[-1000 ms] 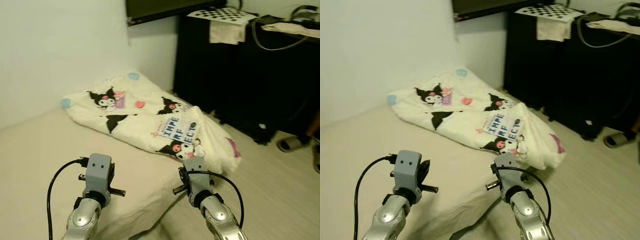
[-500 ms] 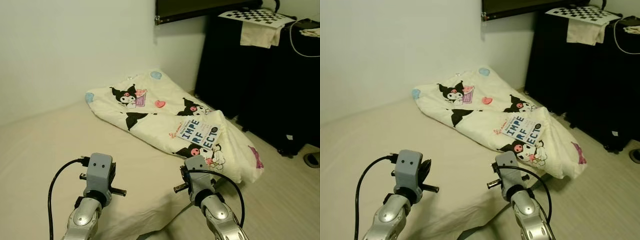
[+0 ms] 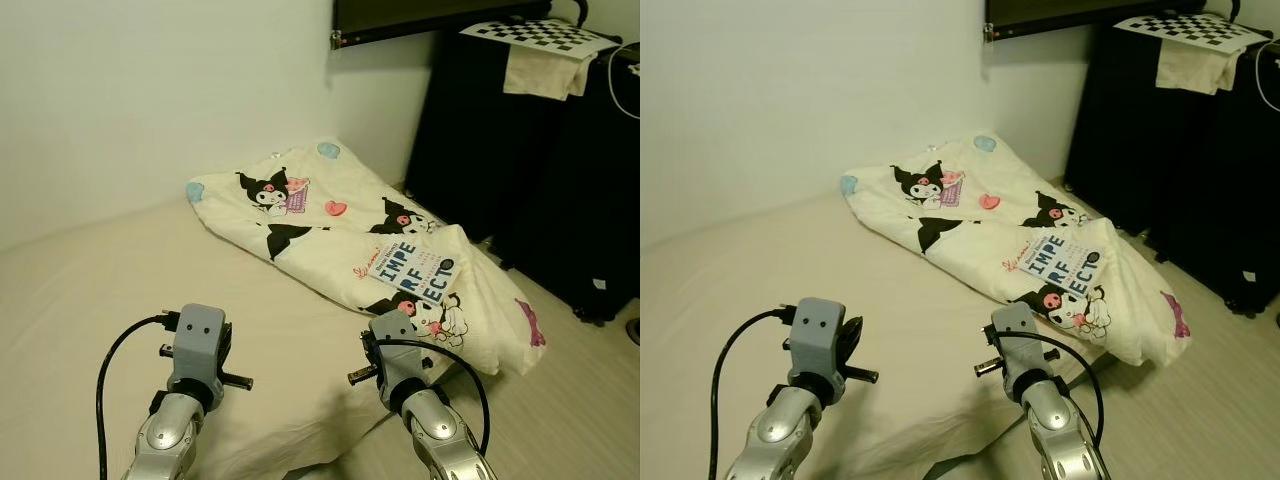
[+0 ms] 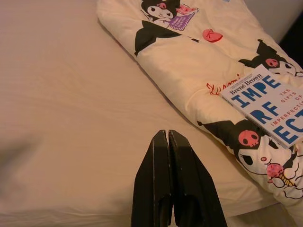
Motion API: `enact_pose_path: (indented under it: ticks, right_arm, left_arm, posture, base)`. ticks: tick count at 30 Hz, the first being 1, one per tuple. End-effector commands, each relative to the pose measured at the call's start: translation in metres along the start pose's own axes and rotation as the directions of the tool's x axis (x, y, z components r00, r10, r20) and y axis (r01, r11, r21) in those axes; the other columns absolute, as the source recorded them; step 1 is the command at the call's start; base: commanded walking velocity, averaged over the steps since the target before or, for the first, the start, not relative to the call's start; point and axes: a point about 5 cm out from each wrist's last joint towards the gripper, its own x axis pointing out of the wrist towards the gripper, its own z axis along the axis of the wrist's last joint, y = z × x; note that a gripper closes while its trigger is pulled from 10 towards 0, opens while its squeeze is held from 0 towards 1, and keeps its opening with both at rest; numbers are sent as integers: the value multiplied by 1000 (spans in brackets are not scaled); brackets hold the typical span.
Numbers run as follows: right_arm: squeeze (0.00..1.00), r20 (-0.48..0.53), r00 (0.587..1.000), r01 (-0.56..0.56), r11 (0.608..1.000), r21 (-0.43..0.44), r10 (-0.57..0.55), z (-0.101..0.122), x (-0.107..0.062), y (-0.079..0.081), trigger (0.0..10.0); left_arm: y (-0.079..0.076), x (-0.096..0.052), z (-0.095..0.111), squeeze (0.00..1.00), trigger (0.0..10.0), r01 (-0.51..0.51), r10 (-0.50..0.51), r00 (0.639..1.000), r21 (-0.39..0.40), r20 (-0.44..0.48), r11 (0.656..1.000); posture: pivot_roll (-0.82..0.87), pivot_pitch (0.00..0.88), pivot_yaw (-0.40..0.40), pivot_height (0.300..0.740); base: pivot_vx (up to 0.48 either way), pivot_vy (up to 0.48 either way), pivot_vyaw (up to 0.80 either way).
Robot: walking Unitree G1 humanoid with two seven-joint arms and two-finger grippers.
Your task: Clean up the room
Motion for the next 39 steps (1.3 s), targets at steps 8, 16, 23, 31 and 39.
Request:
enact_pose_path:
  ticks: [8,16,23,31,39]
  right_arm:
    - [0,-4,1000,-14,1000,-8,14,-2,0,2,10000]
    - [0,-4,1000,-16,1000,-7,16,-2,0,2,10000]
    - [0,-5,1000,-18,1000,-7,18,-2,0,2,10000]
    - [0,-4,1000,-20,1000,-7,20,-1,1,2,10000]
    - [0,-2,1000,-15,1000,-3,15,-1,1,1,10000]
  left_arm:
    - [3,-4,-5,0,10000,-16,16,1000,-8,-12,1000]
    - [3,-5,-4,0,10000,-17,17,1000,-19,-5,1000]
    - [3,-4,-3,0,10000,-23,23,1000,-21,-1,1000]
    - [2,-5,-5,0,10000,-17,17,1000,-16,-10,1000]
    - [2,-5,-5,0,10000,-16,15,1000,-17,-14,1000]
  posture:
    - [-47,82,-6,740]
    - [-47,84,-7,740]
    - [-48,84,-8,740]
    - [-48,85,-11,740]
    - [-48,85,-11,740]
  base:
    - [0,0,800]
    - [0,0,800]
    - [0,0,800]
    - [0,0,800]
    - [0,0,800]
